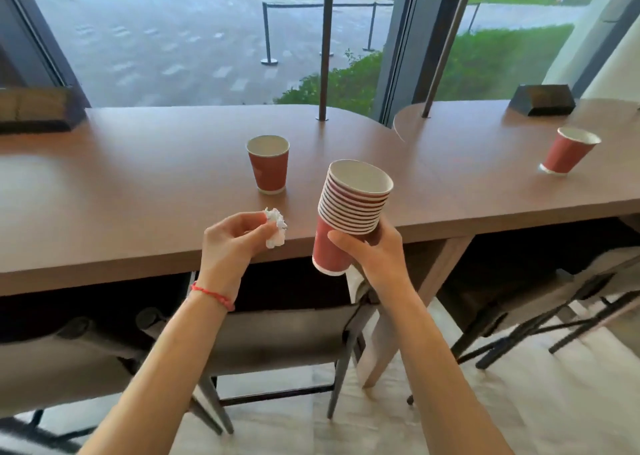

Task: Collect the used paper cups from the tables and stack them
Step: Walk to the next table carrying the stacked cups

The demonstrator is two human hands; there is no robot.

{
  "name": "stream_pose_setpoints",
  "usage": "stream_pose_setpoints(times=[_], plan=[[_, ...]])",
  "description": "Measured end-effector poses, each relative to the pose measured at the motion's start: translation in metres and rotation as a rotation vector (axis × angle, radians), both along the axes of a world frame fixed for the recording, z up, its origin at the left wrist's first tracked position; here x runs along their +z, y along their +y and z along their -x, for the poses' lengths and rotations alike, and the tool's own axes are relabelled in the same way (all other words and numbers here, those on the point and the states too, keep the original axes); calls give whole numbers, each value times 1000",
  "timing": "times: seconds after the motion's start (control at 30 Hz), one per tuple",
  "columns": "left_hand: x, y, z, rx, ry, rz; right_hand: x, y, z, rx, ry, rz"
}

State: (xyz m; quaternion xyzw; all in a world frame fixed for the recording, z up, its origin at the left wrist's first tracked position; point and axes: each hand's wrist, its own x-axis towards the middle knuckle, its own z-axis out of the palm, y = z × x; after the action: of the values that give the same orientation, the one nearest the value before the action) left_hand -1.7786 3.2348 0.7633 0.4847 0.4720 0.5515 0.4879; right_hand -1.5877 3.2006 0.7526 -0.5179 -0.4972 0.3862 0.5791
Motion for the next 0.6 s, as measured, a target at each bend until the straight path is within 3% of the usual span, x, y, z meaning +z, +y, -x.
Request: stream_pose_setpoints(times=[0.33, 0.6], plan=[[10, 70, 7, 171, -113, -58, 63, 116, -1, 208, 25, -167], [3, 90, 7, 325, -102, -27, 90, 187, 18, 305, 10, -188]])
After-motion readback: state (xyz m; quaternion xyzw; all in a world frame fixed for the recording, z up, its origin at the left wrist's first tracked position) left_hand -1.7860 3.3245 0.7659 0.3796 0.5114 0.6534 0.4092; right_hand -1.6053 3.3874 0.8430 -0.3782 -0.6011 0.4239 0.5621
